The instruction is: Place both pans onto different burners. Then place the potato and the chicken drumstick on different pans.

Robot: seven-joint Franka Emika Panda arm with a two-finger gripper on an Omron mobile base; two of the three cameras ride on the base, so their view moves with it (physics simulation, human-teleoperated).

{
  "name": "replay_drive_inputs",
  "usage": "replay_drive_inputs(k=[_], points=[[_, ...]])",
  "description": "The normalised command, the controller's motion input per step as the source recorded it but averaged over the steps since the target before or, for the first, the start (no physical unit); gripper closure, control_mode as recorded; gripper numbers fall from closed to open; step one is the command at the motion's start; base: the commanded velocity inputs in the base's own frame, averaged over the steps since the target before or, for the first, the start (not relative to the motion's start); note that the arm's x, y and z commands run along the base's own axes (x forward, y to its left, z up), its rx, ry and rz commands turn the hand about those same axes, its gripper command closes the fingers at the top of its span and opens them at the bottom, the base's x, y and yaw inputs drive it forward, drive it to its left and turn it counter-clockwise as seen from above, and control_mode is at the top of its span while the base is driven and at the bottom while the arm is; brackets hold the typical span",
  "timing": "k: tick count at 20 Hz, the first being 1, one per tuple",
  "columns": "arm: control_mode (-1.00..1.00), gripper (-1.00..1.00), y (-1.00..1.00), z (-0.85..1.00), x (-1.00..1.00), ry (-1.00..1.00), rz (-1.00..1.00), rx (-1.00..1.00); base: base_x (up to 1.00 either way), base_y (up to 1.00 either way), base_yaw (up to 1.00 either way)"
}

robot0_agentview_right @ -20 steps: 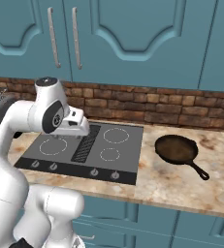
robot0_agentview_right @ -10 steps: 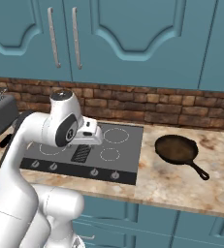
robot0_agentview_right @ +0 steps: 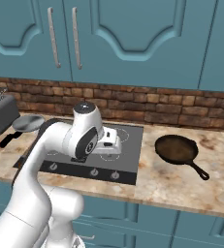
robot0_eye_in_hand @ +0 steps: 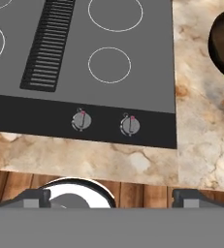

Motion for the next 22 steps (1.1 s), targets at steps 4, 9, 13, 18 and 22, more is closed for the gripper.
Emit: replay_drive_inputs(k=[4, 9, 13, 18, 22], points=[[-1.0, -1.0, -0.52, -0.21, 0.03, 0.0, 0.0, 0.0, 0.0, 0.0, 0.0], [-1.0, -1.0, -0.51, -0.17, 0.01, 0.0, 0.0, -0.04, 0.0, 0.0, 0.0], [-1.0, -1.0, -0.51, -0.15, 0.01, 0.0, 0.0, -0.08, 0.0, 0.0, 0.0], [-1.0, -1.0, -0.49, -0.02, 0.0, 0.0, 0.0, -0.03, 0.0, 0.0, 0.0], [-1.0, -1.0, -0.49, 0.0, 0.02, 0.0, 0.0, 0.0, 0.0, 0.0, 0.0]])
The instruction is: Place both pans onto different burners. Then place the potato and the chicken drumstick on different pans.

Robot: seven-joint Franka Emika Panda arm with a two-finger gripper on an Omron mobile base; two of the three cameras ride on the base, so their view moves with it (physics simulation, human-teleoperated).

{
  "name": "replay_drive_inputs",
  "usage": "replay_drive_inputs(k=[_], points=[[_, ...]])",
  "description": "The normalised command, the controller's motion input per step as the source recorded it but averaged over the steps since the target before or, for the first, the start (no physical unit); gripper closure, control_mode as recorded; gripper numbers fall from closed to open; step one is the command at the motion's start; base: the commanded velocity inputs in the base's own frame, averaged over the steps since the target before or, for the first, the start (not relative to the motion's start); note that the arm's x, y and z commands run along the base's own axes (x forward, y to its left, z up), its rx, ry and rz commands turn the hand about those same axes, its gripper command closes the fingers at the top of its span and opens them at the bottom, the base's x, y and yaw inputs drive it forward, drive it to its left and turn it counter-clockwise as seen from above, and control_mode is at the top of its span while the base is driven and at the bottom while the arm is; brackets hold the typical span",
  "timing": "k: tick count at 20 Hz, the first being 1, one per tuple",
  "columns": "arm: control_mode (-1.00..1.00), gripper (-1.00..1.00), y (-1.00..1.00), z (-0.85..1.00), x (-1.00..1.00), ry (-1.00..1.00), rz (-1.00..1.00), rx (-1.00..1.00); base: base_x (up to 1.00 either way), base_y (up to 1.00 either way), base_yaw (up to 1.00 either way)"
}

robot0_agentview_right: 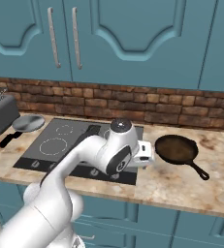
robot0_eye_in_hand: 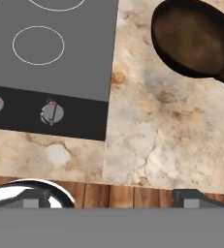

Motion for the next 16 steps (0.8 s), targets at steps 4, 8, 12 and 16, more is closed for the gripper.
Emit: replay_drive_inputs(k=[4, 8, 12, 16], points=[[-1.0, -1.0, -0.5, 0.0, 0.12, 0.0, 0.0, 0.0, 0.0, 0.0, 0.0], [-1.0, -1.0, -0.44, 0.0, 0.26, 0.0, 0.0, 0.0, 0.0, 0.0, 0.0], [-1.0, -1.0, -0.45, 0.0, 0.3, 0.0, 0.0, 0.0, 0.0, 0.0, 0.0], [-1.0, -1.0, -0.46, -0.05, 0.23, 0.0, 0.0, 0.0, 0.0, 0.0, 0.0]])
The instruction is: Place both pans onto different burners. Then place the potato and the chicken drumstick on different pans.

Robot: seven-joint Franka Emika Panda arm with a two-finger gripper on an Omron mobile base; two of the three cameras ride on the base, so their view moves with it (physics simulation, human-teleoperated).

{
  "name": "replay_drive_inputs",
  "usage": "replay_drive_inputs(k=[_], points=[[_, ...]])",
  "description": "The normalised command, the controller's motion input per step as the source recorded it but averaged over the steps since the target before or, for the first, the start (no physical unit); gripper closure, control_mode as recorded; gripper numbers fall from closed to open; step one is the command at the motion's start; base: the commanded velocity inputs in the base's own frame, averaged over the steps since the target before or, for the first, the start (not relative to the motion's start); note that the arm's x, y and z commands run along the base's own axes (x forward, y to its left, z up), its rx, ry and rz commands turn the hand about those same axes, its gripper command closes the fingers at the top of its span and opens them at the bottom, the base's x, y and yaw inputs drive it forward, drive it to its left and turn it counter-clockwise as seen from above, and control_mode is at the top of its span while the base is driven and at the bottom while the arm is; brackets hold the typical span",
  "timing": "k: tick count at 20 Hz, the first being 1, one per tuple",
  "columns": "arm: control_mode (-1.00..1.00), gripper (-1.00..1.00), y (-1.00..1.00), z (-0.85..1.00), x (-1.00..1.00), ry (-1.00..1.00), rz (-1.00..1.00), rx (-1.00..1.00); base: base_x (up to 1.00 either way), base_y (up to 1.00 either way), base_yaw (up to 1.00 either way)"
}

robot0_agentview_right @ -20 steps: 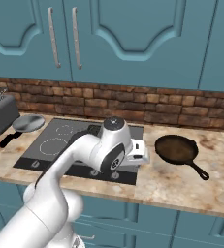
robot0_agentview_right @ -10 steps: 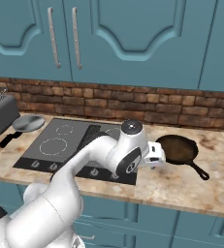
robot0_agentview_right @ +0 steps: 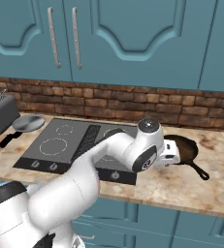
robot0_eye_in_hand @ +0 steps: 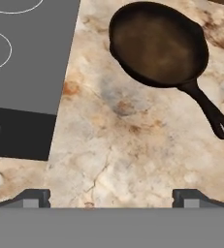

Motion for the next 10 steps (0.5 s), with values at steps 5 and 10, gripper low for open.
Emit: replay_drive_inputs(k=[5, 10], points=[[-1.0, -1.0, -0.46, -0.06, 0.17, 0.0, 0.0, 0.0, 0.0, 0.0, 0.0], [-1.0, -1.0, -0.47, -0.04, 0.17, 0.0, 0.0, 0.0, 0.0, 0.0, 0.0]])
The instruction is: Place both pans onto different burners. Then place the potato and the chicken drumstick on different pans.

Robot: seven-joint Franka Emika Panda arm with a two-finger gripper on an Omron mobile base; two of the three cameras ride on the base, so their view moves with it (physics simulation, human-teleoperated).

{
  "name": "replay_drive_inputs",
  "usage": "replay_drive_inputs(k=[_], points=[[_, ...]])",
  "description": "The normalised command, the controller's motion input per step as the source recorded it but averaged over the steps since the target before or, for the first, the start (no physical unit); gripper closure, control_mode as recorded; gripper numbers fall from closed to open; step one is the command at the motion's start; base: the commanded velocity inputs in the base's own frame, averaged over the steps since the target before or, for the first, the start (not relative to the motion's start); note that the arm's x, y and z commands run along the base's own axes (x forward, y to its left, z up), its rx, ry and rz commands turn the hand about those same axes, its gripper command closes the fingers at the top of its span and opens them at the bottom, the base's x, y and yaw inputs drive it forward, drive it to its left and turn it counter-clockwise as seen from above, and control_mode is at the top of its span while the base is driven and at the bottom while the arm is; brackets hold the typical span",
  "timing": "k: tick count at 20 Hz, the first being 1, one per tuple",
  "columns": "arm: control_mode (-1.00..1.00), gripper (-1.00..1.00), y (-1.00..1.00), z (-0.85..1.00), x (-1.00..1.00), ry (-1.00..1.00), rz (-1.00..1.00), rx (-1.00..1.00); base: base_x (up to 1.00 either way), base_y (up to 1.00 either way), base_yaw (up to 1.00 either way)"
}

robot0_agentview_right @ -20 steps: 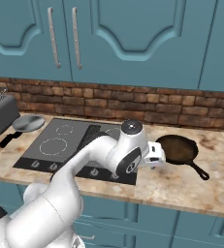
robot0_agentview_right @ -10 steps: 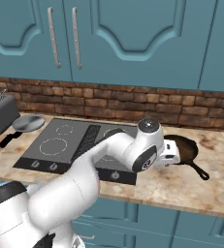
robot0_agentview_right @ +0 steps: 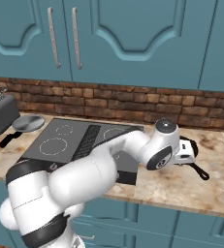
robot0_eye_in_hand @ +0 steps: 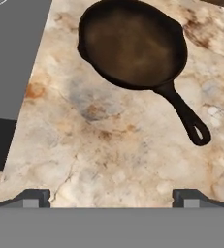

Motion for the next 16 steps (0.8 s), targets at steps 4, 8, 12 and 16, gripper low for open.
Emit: replay_drive_inputs(k=[4, 8, 12, 16], points=[[-1.0, -1.0, -0.42, -0.06, 0.19, 0.0, 0.0, 0.0, 0.0, 0.0, 0.0], [-1.0, -1.0, -0.39, -0.1, 0.19, 0.0, 0.0, 0.0, 0.0, 0.0, 0.0], [-1.0, -1.0, -0.36, -0.21, 0.21, 0.0, 0.0, 0.0, 0.0, 0.0, 0.0], [-1.0, -1.0, -0.35, -0.32, 0.21, 0.0, 0.0, 0.0, 0.0, 0.0, 0.0]])
